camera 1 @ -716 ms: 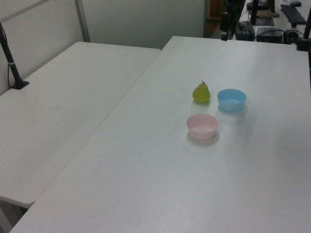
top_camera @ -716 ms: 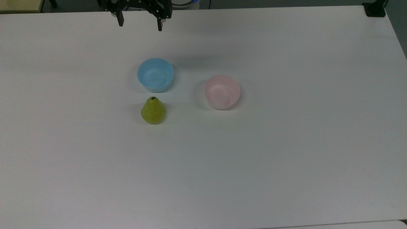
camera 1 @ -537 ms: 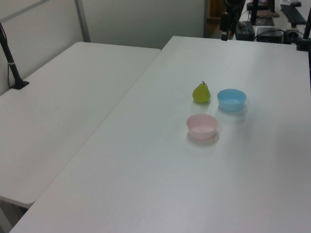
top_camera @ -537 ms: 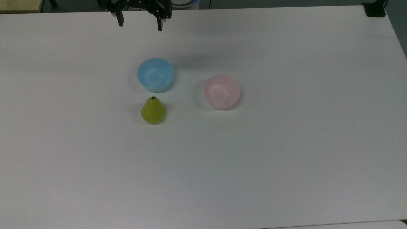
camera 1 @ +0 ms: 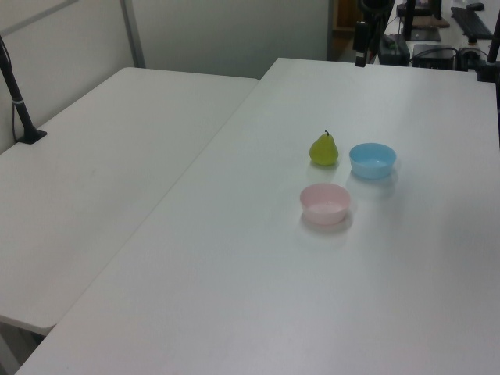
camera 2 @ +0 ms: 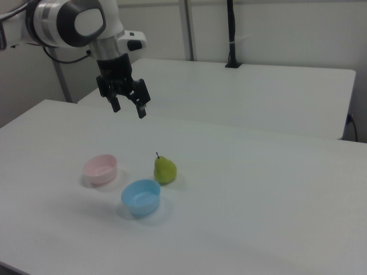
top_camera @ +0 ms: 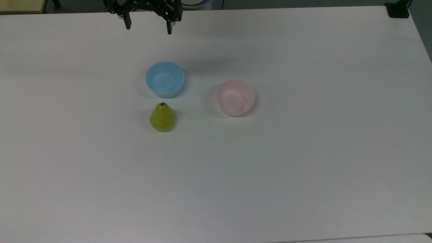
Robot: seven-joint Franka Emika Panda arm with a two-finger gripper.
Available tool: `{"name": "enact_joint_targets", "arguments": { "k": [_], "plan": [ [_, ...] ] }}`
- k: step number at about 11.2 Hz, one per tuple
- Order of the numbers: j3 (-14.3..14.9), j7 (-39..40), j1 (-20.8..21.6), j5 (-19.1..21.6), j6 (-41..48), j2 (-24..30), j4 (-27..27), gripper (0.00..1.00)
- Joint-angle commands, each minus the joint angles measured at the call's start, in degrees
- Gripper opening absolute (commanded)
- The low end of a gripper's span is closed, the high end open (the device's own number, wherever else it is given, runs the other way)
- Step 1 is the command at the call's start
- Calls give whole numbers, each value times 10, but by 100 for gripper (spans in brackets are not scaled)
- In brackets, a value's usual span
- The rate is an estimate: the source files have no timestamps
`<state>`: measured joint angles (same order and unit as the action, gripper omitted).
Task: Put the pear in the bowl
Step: 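Move the open gripper down toward the green pear, then lower the gripper around the green pear and close on it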
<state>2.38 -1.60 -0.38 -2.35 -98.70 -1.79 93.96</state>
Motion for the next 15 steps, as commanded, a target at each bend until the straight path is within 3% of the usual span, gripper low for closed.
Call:
{"name": "enact_joint_targets", "arguments": {
  "k": [1,10,15],
  "plan": [
    [15,61,6,14,-32,-27,-6,100],
    [9,77,27,7,-188,-201,-2,100],
    [11,74,28,-5,-217,-251,-1,98]
  ]
}}
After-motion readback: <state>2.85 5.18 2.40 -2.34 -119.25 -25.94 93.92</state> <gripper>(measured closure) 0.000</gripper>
